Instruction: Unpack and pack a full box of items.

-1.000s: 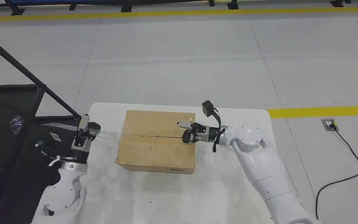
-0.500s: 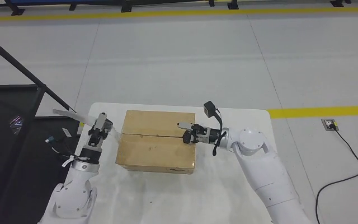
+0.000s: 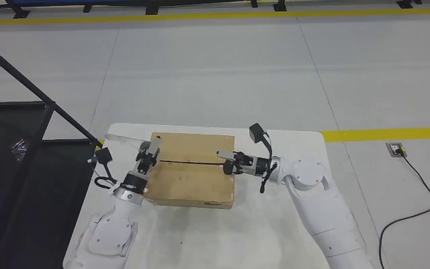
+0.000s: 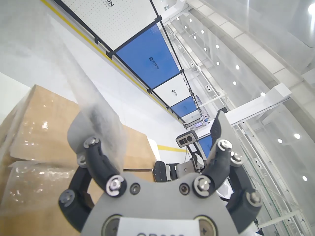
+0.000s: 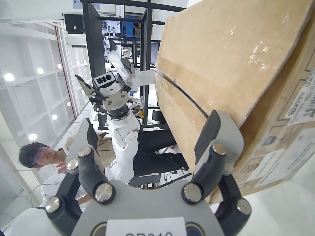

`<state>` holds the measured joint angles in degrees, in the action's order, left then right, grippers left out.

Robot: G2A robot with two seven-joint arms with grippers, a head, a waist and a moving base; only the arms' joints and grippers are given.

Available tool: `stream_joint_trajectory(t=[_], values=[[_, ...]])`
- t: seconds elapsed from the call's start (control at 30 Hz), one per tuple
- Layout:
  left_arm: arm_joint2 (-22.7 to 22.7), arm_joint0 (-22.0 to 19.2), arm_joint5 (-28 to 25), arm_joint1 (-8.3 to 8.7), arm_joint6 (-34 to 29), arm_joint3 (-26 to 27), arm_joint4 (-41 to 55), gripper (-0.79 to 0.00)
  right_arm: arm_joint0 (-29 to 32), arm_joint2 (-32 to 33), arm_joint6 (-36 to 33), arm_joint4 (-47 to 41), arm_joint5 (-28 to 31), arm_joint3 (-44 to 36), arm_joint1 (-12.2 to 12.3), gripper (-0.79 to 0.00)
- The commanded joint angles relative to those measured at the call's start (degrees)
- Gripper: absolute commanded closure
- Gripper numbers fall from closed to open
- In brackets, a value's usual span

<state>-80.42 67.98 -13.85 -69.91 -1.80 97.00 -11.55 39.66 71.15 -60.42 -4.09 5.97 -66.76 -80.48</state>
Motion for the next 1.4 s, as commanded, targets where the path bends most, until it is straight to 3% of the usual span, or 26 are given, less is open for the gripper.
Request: stream_joint_trajectory(t=[0.0,0.87,1.37], values=[[0.8,-0.6,0.3,-0.17,0.3,-0.5,-0.3,-0.785,0.6,0.4,0.1,-0.1,0.0,-0.6,0.2,-0.785],[7.9,-4.9,3.2,-1.92,-0.5,-5.1,-6.1,-0.785,3.9,2.5,0.7,-2.4,0.7,-2.8,2.6,-0.785],[8.9,-3.6,2.1,-2.37,0.2,-3.4,-10.6,-0.785,3.1,1.5,0.8,-4.0,1.4,-1.2,3.3,-0.785]])
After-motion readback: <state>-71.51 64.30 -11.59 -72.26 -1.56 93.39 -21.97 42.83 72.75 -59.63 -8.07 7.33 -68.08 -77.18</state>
